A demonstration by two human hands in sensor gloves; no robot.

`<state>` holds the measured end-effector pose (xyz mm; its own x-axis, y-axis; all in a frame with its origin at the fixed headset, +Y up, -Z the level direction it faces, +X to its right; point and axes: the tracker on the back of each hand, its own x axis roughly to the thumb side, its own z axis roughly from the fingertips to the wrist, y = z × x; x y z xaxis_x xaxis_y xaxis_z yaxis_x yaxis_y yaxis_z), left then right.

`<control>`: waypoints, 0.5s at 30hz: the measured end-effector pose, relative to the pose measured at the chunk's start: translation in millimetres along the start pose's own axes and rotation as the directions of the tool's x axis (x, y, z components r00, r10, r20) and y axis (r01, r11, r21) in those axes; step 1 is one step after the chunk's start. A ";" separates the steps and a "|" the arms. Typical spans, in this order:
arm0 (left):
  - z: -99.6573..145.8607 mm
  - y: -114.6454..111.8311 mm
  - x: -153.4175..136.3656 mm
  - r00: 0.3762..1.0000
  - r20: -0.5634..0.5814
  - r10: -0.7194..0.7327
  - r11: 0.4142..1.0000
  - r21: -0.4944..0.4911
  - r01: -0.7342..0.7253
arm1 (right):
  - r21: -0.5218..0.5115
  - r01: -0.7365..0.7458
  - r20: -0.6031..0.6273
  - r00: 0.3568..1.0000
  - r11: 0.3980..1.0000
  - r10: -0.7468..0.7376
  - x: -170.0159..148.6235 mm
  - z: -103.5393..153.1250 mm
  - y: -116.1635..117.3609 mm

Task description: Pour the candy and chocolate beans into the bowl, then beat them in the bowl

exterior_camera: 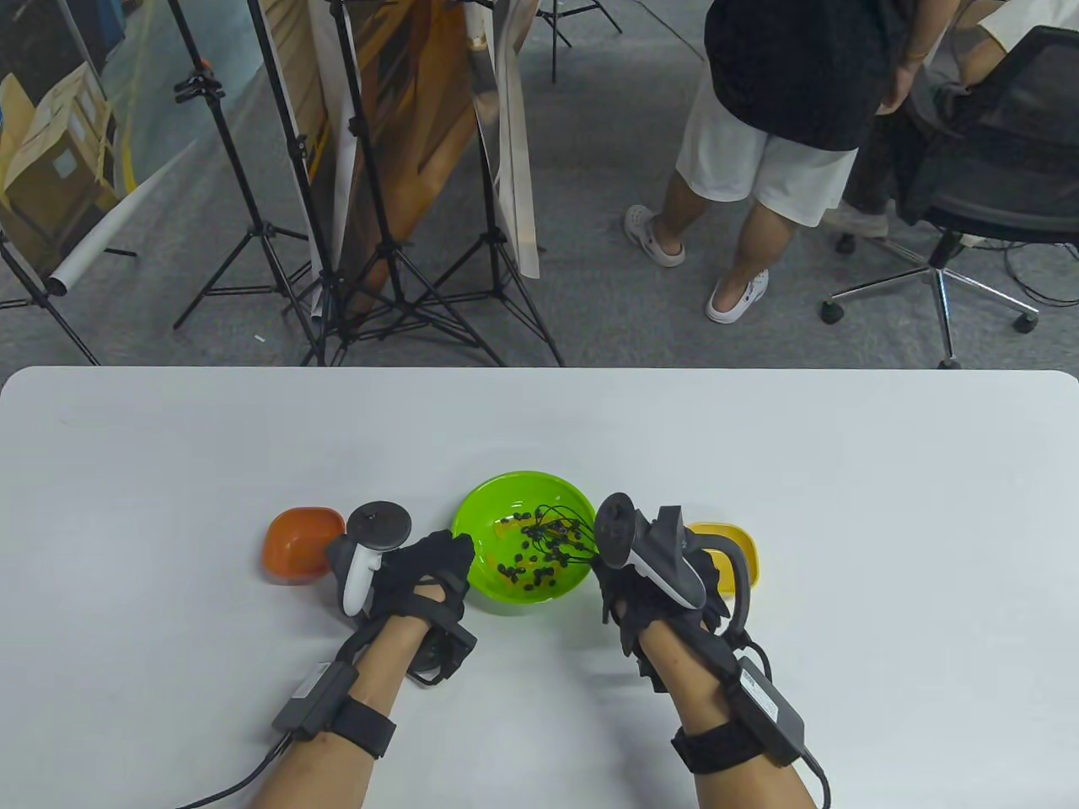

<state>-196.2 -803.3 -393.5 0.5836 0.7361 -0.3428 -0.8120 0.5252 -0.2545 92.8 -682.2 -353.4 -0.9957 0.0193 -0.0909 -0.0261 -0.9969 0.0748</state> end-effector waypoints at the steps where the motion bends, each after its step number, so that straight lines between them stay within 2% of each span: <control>1: 0.0 -0.2 0.1 1.000 0.001 0.002 1.000 -0.002 -0.002 | 0.011 0.040 -0.008 0.999 0.999 -0.040 -0.2 -3.6 4.8; 3: -0.3 -0.8 0.4 1.000 0.004 0.002 1.000 -0.011 -0.002 | 0.000 0.106 -0.009 0.994 0.994 -0.106 3.2 -8.1 14.7; 8: -0.7 -0.9 -0.3 1.000 0.000 0.008 1.000 -0.012 -0.008 | 0.062 0.177 0.055 0.982 0.982 -0.180 19.4 -8.0 27.4; 15: -0.3 -0.6 -0.8 1.000 -0.007 0.012 1.000 0.001 -0.012 | 0.121 0.122 0.149 0.979 0.985 -0.139 14.8 10.2 12.2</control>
<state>-196.1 -804.3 -393.3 0.5741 0.7394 -0.3518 -0.8188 0.5171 -0.2494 76.8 -693.3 -343.7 -0.9844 0.1691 0.0483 -0.1577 -0.9704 0.1829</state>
